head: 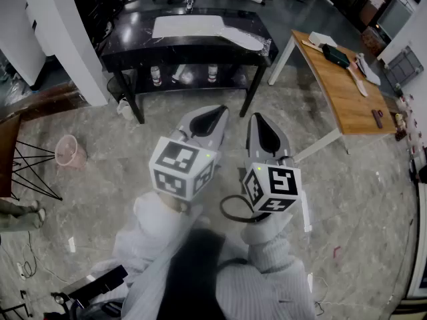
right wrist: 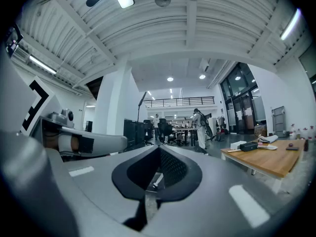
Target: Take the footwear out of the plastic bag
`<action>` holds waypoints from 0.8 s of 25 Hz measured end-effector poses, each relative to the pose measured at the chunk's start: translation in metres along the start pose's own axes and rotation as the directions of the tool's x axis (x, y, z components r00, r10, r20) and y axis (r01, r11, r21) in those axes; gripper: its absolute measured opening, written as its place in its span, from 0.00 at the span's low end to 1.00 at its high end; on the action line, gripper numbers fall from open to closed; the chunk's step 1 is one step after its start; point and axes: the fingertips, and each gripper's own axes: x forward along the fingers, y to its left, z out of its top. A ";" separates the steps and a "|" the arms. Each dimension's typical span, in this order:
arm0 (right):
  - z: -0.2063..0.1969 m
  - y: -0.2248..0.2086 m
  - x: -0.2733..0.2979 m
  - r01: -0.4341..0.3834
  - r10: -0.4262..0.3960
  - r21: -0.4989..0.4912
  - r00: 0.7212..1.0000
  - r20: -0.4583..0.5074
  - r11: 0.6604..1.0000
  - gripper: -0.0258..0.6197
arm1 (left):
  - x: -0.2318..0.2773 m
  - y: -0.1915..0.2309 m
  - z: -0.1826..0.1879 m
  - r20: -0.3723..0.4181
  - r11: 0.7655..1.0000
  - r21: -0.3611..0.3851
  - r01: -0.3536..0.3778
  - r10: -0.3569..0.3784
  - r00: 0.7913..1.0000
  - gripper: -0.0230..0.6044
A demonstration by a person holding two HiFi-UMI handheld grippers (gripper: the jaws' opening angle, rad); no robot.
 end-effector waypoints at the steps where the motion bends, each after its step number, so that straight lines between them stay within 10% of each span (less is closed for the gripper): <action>1: 0.000 0.001 0.001 0.000 0.000 -0.002 1.000 0.000 1.000 0.06 | 0.000 0.001 0.000 0.000 1.000 0.001 0.001 -0.001 1.000 0.04; 20: -0.006 -0.026 -0.004 -0.009 0.009 0.025 1.000 0.003 1.000 0.06 | 0.023 -0.011 -0.018 -0.032 0.999 -0.014 -0.032 0.031 0.999 0.04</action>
